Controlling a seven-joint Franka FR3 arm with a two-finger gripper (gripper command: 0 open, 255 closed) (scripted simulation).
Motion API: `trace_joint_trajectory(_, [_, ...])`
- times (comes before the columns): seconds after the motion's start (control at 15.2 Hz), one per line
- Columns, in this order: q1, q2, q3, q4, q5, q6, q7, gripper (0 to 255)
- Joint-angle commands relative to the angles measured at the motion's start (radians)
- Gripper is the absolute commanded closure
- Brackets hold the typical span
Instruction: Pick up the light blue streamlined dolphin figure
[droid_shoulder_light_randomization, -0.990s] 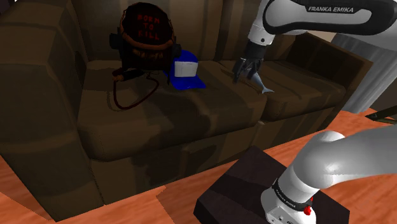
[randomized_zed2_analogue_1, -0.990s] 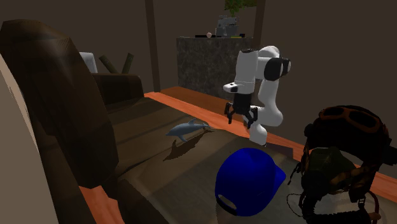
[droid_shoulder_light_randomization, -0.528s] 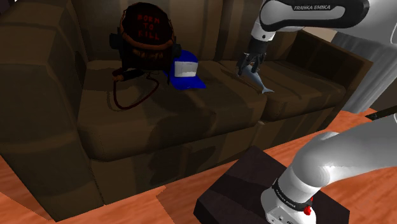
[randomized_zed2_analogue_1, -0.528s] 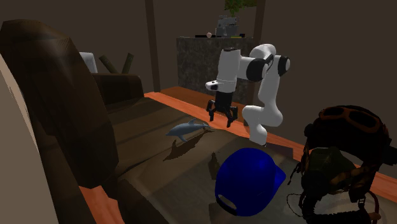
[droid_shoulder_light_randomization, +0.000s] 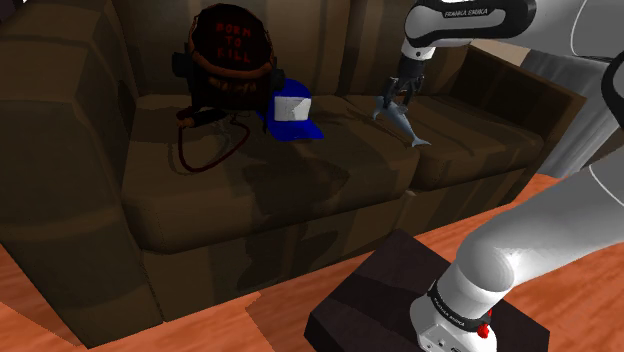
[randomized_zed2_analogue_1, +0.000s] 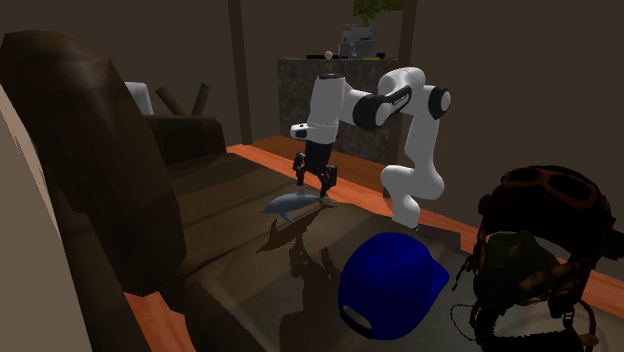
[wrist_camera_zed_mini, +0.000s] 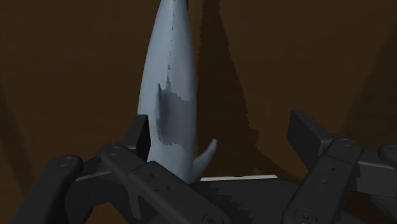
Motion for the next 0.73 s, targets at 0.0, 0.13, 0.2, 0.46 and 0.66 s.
trace_joint_trajectory(0.0, [-0.013,0.052,-0.024,0.057,-0.006,0.005,-0.023,0])
trace_joint_trajectory(0.13, [-0.023,0.089,-0.040,0.098,-0.008,0.010,-0.039,0])
trace_joint_trajectory(0.2, [-0.023,0.088,-0.041,0.084,-0.009,0.023,-0.038,0])
trace_joint_trajectory(0.46, [-0.025,0.087,-0.043,0.029,-0.013,0.076,-0.032,0])
trace_joint_trajectory(0.66, [-0.026,0.088,-0.045,-0.005,-0.015,0.111,-0.028,0])
